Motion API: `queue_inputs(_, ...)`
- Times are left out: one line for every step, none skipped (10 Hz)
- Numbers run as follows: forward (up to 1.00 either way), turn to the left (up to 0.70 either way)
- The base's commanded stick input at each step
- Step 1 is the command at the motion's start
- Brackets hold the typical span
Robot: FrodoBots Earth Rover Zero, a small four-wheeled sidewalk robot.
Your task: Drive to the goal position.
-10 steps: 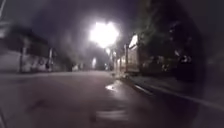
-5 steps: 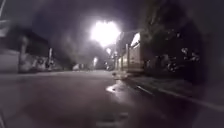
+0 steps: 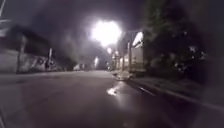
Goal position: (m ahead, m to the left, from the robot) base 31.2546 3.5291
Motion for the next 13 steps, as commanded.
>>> queue_inputs(0.70, 0.00)
queue_inputs(0.70, 0.00)
queue_inputs(0.70, 0.00)
queue_inputs(0.70, 0.00)
queue_inputs(0.70, 0.00)
queue_inputs(0.70, 0.00)
queue_inputs(0.70, 0.00)
queue_inputs(0.70, 0.00)
queue_inputs(0.70, 0.00)
queue_inputs(0.70, 0.00)
queue_inputs(0.70, 0.00)
queue_inputs(0.70, -0.17)
queue_inputs(0.70, -0.35)
